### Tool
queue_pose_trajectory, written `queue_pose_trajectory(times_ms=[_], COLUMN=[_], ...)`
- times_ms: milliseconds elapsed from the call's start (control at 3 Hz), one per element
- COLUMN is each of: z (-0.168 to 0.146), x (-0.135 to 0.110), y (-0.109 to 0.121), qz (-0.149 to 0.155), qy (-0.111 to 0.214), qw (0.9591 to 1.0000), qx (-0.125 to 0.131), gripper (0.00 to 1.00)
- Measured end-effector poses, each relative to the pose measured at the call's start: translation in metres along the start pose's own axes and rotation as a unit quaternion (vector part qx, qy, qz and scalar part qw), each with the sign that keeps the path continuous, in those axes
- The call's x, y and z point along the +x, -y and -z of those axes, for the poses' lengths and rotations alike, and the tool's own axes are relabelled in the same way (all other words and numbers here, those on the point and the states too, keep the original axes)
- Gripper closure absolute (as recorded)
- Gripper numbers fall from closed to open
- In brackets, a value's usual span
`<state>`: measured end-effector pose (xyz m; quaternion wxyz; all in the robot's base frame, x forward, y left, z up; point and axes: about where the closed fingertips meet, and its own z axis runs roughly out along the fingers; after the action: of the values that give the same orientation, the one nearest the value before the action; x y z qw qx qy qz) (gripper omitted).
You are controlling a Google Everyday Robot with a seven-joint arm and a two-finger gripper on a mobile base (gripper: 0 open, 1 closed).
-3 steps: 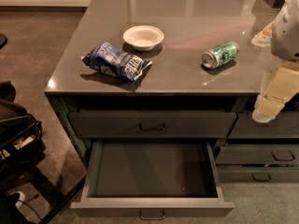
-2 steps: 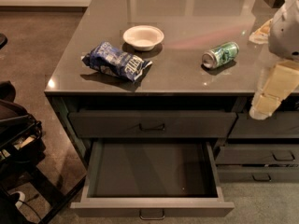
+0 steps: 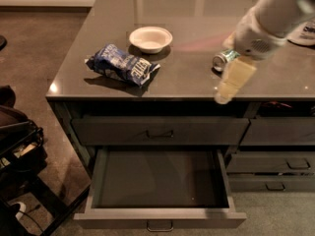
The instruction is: Place blue chip bag into middle drawer
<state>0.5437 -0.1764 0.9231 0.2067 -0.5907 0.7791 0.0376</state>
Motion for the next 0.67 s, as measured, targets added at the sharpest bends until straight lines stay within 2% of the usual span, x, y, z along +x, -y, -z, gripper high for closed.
queue_pose_trajectory(times_ms=[333, 667], z=[-0.047, -0.057], x=[-0.017, -0.016], y=[0.021, 0.023], qz=[-0.028, -0.033], qy=[0.033, 0.035], qw=[0.9987, 0.9982], qx=[-0.029, -0.036], gripper=[0.00, 0.00])
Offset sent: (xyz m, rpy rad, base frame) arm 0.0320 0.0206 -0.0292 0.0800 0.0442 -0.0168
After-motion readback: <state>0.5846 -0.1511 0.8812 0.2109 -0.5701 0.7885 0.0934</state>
